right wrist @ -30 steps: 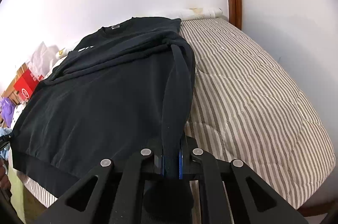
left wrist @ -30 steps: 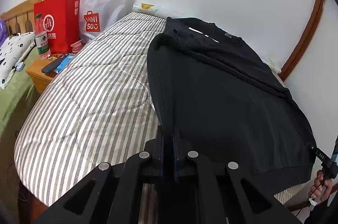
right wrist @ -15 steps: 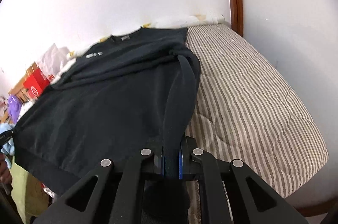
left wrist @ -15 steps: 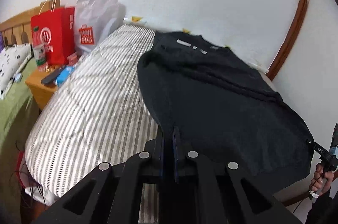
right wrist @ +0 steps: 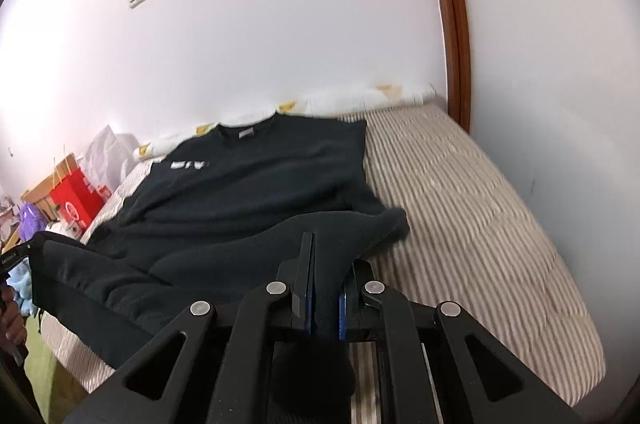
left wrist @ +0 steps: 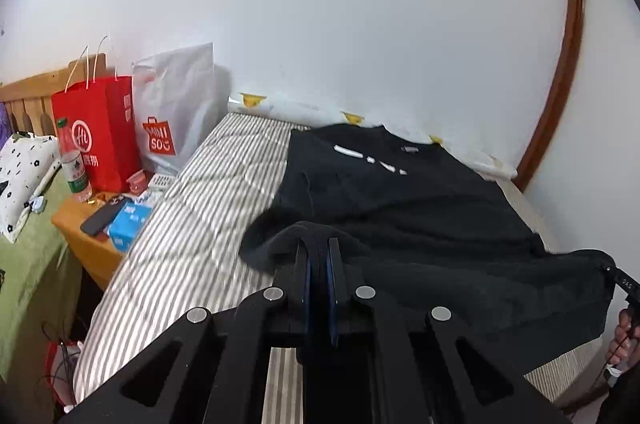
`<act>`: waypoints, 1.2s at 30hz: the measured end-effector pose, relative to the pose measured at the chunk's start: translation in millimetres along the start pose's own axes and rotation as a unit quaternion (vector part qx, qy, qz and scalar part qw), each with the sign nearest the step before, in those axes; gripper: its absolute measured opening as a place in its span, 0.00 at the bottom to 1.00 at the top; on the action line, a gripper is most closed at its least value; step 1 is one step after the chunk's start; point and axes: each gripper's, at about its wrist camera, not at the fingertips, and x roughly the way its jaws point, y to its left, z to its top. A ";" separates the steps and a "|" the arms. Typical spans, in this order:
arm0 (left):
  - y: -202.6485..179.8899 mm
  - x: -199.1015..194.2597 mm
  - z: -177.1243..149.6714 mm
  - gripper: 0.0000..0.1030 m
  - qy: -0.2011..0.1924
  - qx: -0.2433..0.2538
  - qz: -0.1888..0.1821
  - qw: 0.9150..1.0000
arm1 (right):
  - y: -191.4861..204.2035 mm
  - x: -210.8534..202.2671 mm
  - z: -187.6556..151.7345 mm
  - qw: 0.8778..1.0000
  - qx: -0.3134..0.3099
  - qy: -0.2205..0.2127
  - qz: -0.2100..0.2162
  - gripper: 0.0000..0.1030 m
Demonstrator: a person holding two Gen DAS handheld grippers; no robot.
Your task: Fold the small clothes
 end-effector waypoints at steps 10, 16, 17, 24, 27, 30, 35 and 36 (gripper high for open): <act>-7.5 48.0 54.9 0.07 -0.018 0.005 0.012 1.000 | 20.0 43.1 66.3 0.999 -0.015 -0.032 0.007 0.08; -14.6 80.4 78.6 0.07 -0.025 0.020 0.019 0.999 | 21.8 83.1 90.0 0.999 -0.015 -0.033 0.002 0.08; -15.5 86.0 82.0 0.07 -0.026 0.021 0.020 0.999 | 21.2 90.1 93.5 0.999 -0.014 -0.033 0.002 0.08; -18.1 132.3 103.6 0.07 -0.020 0.024 0.025 0.999 | 20.8 137.1 112.4 1.000 -0.014 -0.023 0.002 0.08; -16.1 155.2 109.7 0.07 -0.015 0.024 0.029 0.999 | 23.5 157.8 118.3 1.000 -0.024 -0.019 -0.002 0.08; -15.2 177.2 114.0 0.07 -0.006 0.024 0.033 0.999 | 23.0 181.7 124.3 1.000 -0.027 -0.014 -0.004 0.08; -15.7 212.6 115.7 0.07 0.013 0.034 0.048 0.998 | 15.7 227.2 123.2 0.999 -0.029 0.008 -0.017 0.08; -14.7 218.5 115.6 0.07 0.017 0.032 0.051 0.998 | 13.4 237.3 121.2 0.999 -0.030 0.016 -0.021 0.08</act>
